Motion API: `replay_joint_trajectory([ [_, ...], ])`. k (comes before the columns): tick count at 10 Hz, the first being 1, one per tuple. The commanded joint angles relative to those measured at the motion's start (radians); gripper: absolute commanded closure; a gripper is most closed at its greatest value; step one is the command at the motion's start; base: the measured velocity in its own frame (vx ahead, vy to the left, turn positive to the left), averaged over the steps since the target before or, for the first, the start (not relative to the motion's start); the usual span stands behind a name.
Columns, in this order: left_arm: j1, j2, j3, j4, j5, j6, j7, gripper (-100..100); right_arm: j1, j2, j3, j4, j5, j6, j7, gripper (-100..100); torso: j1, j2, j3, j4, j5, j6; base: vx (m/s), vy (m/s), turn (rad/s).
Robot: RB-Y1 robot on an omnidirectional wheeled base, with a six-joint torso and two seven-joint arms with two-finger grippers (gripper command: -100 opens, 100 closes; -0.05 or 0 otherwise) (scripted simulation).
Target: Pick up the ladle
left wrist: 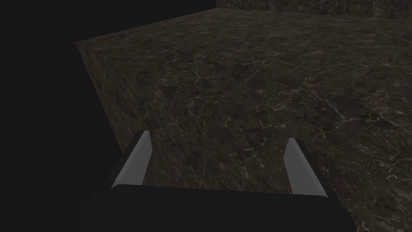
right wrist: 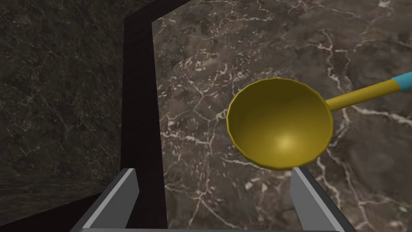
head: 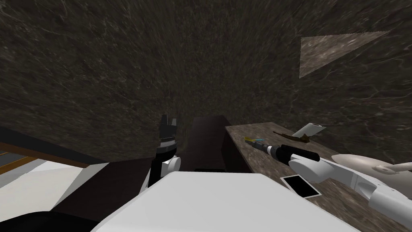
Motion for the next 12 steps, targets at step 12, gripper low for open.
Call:
replay_joint_trajectory([
  [12, 0.000, 0.000, 0.000, 0.000, 0.000, 0.000, 0.000, 0, -0.008, -0.156, 0.022, 0.108, -0.146, 0.149, -0.334, -100, 0.001, -0.001, -0.001, 0.000, 0.000, 0.000, -0.008, -0.019, 0.090],
])
